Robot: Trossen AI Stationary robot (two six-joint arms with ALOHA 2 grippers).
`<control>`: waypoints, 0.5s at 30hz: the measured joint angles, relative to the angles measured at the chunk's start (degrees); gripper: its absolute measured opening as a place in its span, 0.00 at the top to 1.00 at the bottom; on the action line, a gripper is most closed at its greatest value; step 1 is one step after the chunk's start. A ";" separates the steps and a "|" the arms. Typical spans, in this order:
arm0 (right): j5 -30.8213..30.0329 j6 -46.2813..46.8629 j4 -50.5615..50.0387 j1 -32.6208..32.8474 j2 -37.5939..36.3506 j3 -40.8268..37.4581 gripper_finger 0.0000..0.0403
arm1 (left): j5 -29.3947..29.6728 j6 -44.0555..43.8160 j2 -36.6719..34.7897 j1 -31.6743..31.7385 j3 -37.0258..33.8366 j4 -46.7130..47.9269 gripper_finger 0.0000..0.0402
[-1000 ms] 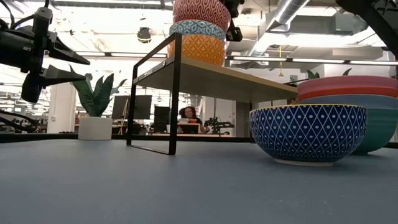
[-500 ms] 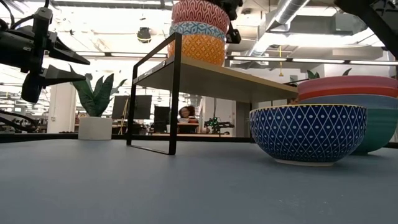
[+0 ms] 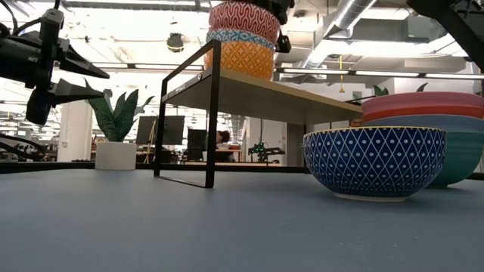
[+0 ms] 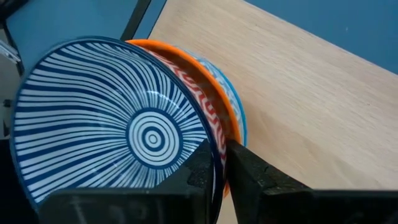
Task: Place and stack bowls onto a shelf
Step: Stack the dark patterned blue bowl on top of the orange patterned bowl on the shelf
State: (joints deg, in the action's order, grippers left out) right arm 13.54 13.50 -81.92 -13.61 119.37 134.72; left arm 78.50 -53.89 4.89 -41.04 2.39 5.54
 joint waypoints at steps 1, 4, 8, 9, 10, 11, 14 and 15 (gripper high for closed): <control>0.00 -0.01 0.08 0.00 0.00 0.00 0.82 | 0.00 0.00 0.00 0.00 0.00 0.00 0.59; 0.03 -0.04 0.16 0.02 -0.02 0.00 0.78 | 0.00 -0.02 0.00 0.00 0.00 0.00 0.59; 0.15 -0.04 0.24 -0.05 -0.02 0.00 0.72 | 0.00 -0.20 -0.02 0.00 0.00 0.00 0.59; 0.18 -0.04 0.27 -0.12 -0.02 0.00 0.70 | 0.00 -0.22 0.00 0.00 0.00 0.00 0.59; 0.29 -0.04 0.33 -0.22 -0.02 0.00 0.69 | 0.00 -0.22 -0.01 0.00 0.00 0.00 0.59; 0.41 -0.03 0.51 -0.32 -0.02 0.00 0.68 | 0.00 -0.22 0.00 0.00 0.00 0.00 0.59; 0.48 -0.04 1.71 -0.58 -0.02 0.00 0.65 | 0.00 -0.22 0.00 0.00 0.00 0.00 0.59; 0.48 -0.04 2.22 -0.70 -0.02 0.00 0.64 | 0.00 -0.21 0.00 0.00 0.00 0.00 0.59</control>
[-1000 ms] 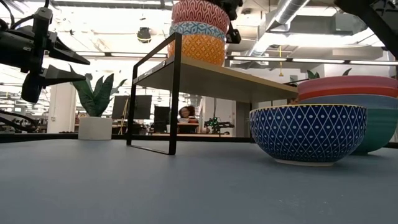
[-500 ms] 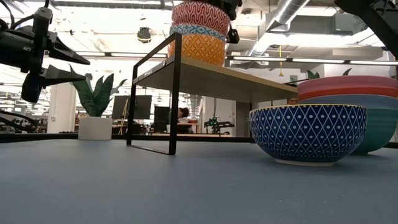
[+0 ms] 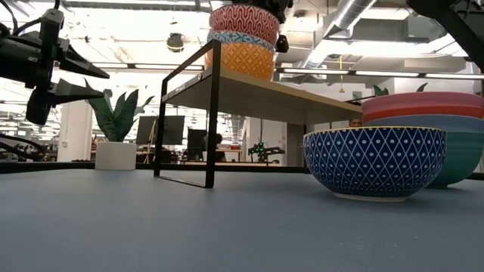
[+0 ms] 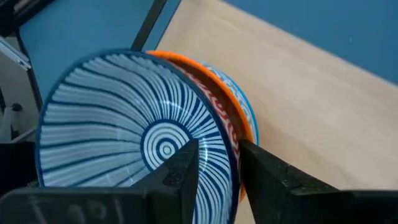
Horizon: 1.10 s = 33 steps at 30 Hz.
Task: Place and stack bowls onto a shelf
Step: Stack the dark patterned blue bowl on top of the orange patterned bowl on the shelf
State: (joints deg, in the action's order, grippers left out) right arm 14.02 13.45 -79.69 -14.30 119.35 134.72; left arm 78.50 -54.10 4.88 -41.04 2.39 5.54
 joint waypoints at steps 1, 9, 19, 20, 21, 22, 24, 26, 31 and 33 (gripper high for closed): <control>0.00 0.00 0.40 -0.04 0.00 0.00 0.64 | 0.00 0.01 0.00 0.00 0.00 0.00 0.59; 0.82 -0.21 1.21 -0.13 0.00 0.00 0.64 | -0.02 0.01 0.00 0.00 0.00 0.00 0.59; 1.24 -1.55 1.97 -0.67 0.00 0.00 0.57 | -0.02 0.03 0.00 0.00 0.00 0.00 0.59; 1.36 -1.55 2.07 -0.79 0.00 0.00 0.56 | -0.02 0.04 -0.02 0.00 0.00 0.00 0.59; 1.40 -1.55 2.15 -0.87 0.00 0.00 0.55 | -0.02 0.03 0.00 0.00 0.00 0.00 0.59; 1.37 -1.54 2.21 -0.97 0.00 0.00 0.54 | -0.02 0.03 -0.02 0.00 0.00 0.00 0.59; 1.38 -1.53 2.27 -1.24 0.00 0.00 0.53 | -0.04 0.05 0.00 0.00 0.00 0.00 0.59; 1.38 -1.53 2.26 -1.49 0.00 0.00 0.53 | -0.04 0.05 0.00 0.00 0.00 -0.01 0.59; 4.02 -1.72 2.25 -2.02 0.00 0.00 0.53 | -0.03 0.05 0.00 0.00 0.00 0.00 0.59; 4.33 -2.20 2.22 -2.03 0.00 0.00 0.52 | -0.04 0.08 -0.01 0.00 0.00 0.00 0.59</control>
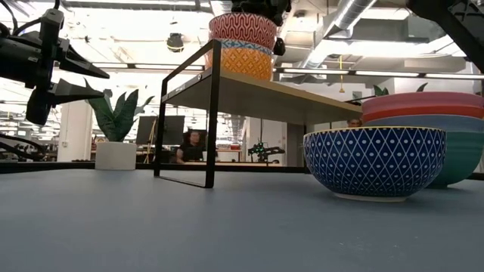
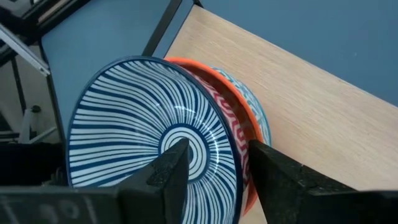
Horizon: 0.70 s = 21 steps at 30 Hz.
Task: Place and stack bowls onto a shelf
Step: Stack the dark patterned blue bowl on top of the orange patterned bowl on the shelf
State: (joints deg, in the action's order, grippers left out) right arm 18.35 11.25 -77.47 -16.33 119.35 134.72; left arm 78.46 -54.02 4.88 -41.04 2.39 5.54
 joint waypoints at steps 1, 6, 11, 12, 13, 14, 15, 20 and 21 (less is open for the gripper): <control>0.02 -0.52 0.00 0.02 0.00 0.00 0.52 | 0.00 0.00 -0.01 0.00 0.00 0.00 0.59; 0.07 -1.08 0.02 0.04 0.00 0.00 0.48 | 0.00 0.22 0.00 0.00 0.00 0.00 0.59; 0.52 0.10 0.07 -0.40 0.00 0.00 0.46 | 0.02 0.20 0.01 0.00 0.00 0.00 0.59; 0.73 0.51 0.05 -0.58 0.00 0.00 0.46 | 0.00 0.20 0.00 0.00 0.00 0.00 0.59; 1.18 0.68 0.01 -0.72 -0.04 0.00 0.46 | 0.00 0.18 -0.01 0.00 0.00 0.00 0.59; 1.49 0.72 -0.01 -0.85 -0.04 0.00 0.46 | 0.00 0.17 0.01 0.00 0.00 0.00 0.59; 1.55 0.74 -0.02 -0.95 -0.07 0.00 0.46 | 0.01 0.17 0.00 0.00 0.00 0.00 0.59; 1.69 0.88 -0.13 -1.17 -0.10 0.21 0.46 | 0.00 0.13 0.01 0.00 0.00 0.00 0.59; 1.97 0.89 0.12 -1.26 -0.11 0.22 0.46 | 0.00 0.11 -0.01 0.00 0.00 0.00 0.59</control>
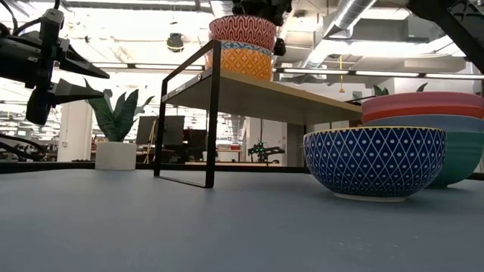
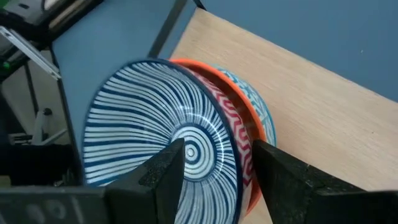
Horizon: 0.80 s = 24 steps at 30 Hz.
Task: Place and stack bowls onto a shelf
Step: Stack the dark patterned blue bowl on top of the orange patterned bowl on the shelf
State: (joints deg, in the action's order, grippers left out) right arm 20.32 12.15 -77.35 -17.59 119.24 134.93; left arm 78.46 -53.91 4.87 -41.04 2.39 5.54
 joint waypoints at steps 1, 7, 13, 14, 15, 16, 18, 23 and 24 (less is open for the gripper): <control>0.73 0.00 0.56 -0.08 -0.03 0.01 0.46 | 0.00 -0.07 0.00 0.00 0.00 0.00 0.59; 3.03 0.00 1.52 -0.30 -0.04 0.04 0.46 | -0.02 -0.17 0.01 0.00 0.00 0.00 0.59; 0.34 -0.22 1.50 -0.54 -0.04 0.04 0.46 | 0.00 -0.17 0.01 0.00 0.00 0.00 0.59; -1.70 -0.27 1.48 -0.52 -0.04 0.06 0.47 | 0.00 -0.17 0.02 0.00 0.00 0.00 0.59; -4.31 -0.27 1.34 -0.50 -0.04 0.07 0.47 | -0.02 -0.17 0.00 0.00 0.00 0.00 0.59; -6.85 -0.32 1.08 -0.44 -0.04 0.07 0.47 | 0.00 -0.17 0.00 0.00 0.00 0.00 0.59; -9.74 -0.73 0.77 -0.42 -0.04 0.07 0.47 | 0.00 -0.15 0.02 0.00 0.00 0.00 0.59; -10.03 -2.03 0.89 -0.52 -0.04 0.07 0.48 | 0.00 -0.15 0.02 0.00 0.00 0.00 0.59; -10.04 -2.15 0.89 -0.52 -0.04 0.07 0.48 | 0.00 -0.15 0.01 0.00 0.00 0.00 0.59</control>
State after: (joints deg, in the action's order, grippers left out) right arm 10.28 10.00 -76.47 -18.11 119.20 135.00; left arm 78.46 -54.06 4.88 -41.04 2.39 5.54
